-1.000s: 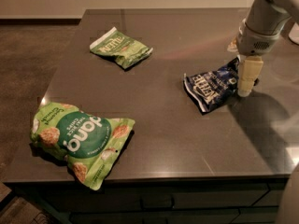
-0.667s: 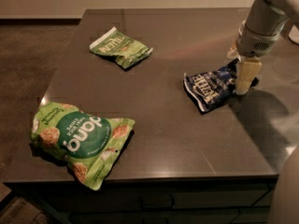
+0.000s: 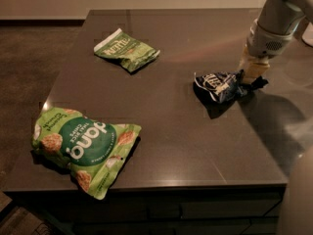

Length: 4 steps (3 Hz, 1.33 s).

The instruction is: Move blue chip bag near green rice chip bag

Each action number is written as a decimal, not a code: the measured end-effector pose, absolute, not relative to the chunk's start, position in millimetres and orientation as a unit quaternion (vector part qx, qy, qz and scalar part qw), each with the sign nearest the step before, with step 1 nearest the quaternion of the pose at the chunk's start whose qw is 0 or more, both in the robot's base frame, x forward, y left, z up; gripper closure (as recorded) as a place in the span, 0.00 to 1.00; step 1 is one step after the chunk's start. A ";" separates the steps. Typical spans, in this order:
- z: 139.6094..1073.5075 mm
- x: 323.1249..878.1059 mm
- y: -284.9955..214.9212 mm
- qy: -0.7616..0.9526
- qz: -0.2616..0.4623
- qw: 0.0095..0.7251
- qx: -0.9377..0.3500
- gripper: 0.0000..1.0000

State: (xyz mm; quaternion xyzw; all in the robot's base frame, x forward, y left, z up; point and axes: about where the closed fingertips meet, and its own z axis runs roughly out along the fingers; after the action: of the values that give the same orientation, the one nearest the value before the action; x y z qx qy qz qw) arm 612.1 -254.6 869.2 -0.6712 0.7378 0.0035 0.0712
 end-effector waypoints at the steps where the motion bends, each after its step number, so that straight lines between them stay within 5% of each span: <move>1: 877.6 601.9 -231.6 0.728 0.029 0.083 -0.680 0.88; 2: 887.2 579.7 -188.1 0.703 0.075 0.101 -0.700 1.00; 4: 889.4 521.4 -115.5 0.635 0.150 0.112 -0.749 1.00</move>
Offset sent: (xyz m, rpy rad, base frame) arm -0.0888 0.1118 0.0328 0.2296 0.1823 0.1974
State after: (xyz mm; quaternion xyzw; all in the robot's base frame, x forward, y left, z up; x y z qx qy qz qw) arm 521.4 -115.5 889.4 -0.7492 0.6353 0.1504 0.1117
